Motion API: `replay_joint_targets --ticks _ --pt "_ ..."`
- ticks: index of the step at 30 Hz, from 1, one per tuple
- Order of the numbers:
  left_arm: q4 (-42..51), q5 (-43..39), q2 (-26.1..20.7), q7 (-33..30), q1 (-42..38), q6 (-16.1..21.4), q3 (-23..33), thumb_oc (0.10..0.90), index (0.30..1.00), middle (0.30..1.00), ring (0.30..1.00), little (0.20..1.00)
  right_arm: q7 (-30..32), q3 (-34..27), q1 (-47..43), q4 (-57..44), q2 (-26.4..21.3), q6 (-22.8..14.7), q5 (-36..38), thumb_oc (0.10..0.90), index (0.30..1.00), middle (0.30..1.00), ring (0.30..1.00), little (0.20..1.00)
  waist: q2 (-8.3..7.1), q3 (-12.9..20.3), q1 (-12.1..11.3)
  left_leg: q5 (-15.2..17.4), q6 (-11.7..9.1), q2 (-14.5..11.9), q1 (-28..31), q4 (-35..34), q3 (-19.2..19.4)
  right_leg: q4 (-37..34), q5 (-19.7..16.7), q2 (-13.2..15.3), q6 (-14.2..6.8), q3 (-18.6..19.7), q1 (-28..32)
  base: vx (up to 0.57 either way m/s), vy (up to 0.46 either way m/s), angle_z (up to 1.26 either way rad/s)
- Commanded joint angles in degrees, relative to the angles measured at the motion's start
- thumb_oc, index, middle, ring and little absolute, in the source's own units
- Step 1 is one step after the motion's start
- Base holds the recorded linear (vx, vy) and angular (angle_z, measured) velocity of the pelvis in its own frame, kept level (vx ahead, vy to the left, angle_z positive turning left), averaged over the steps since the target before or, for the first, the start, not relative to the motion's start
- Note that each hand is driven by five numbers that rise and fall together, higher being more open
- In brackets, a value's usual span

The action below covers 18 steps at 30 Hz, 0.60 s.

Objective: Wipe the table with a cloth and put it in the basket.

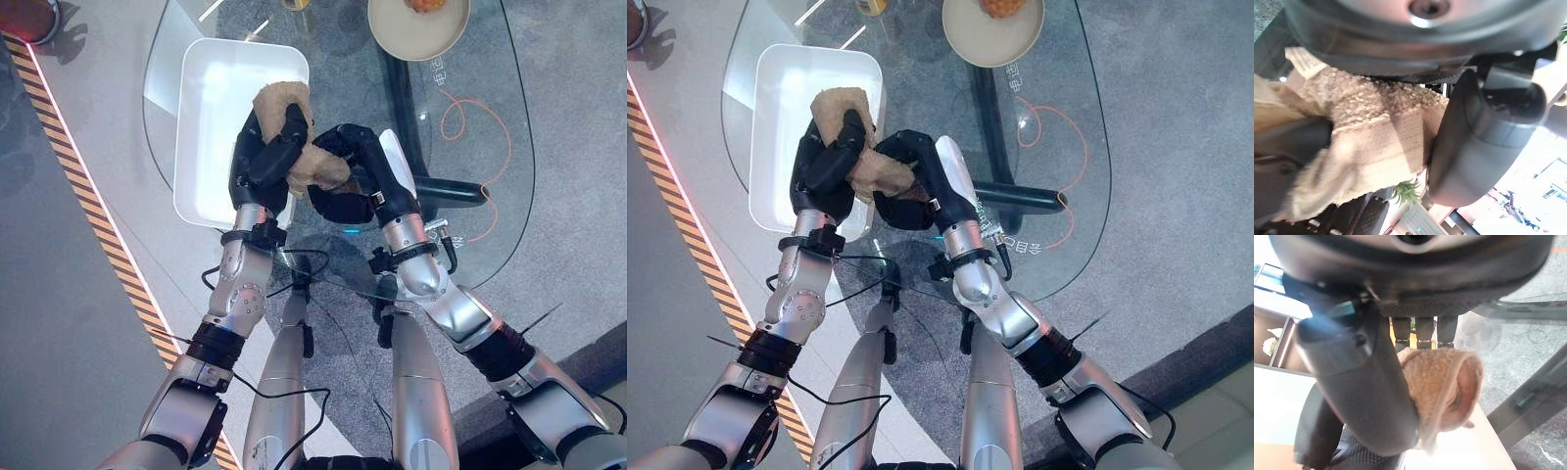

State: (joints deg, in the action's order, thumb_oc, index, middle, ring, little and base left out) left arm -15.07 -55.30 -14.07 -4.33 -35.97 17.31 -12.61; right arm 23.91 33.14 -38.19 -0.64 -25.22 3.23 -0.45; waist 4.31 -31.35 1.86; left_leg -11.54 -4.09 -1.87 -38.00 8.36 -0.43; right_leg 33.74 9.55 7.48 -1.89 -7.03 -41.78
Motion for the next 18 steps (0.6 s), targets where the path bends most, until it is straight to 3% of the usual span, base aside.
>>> replay_joint_targets --ticks 1,14,18 --pt "4.84 5.22 0.13 0.76 -7.11 8.86 1.39 0.1 0.3 0.3 0.3 0.2 1.24 -2.89 -8.71 -9.09 4.01 -5.87 -1.06 0.8 0.9 0.9 0.9 0.9 -2.59 1.56 -0.99 9.27 1.62 3.57 1.83 5.57 3.46 -13.81 -8.05 -3.9 -1.74 0.61 3.02 0.0 0.0 0.0" --pt "4.53 12.72 0.55 -10.01 -7.53 16.24 4.16 0.1 0.3 0.3 0.3 0.2 1.34 -3.22 -9.0 -8.81 4.59 -5.48 -1.44 0.8 0.9 0.9 0.9 0.9 -2.61 1.56 -1.41 9.23 1.47 3.81 1.25 5.86 3.08 -13.38 -7.69 -3.93 -1.51 0.38 2.59 0.0 0.0 0.0" --pt "4.4 14.75 0.35 -12.92 -8.29 16.89 4.75 0.1 0.3 0.3 0.3 0.2 1.29 -3.36 -9.28 -8.43 4.68 -5.55 -1.38 0.8 0.9 0.9 0.9 0.9 -2.61 1.56 -1.47 9.18 1.41 3.85 1.3 5.75 2.95 -13.34 -7.6 -3.95 -1.46 0.28 2.61 0.0 0.0 0.0"
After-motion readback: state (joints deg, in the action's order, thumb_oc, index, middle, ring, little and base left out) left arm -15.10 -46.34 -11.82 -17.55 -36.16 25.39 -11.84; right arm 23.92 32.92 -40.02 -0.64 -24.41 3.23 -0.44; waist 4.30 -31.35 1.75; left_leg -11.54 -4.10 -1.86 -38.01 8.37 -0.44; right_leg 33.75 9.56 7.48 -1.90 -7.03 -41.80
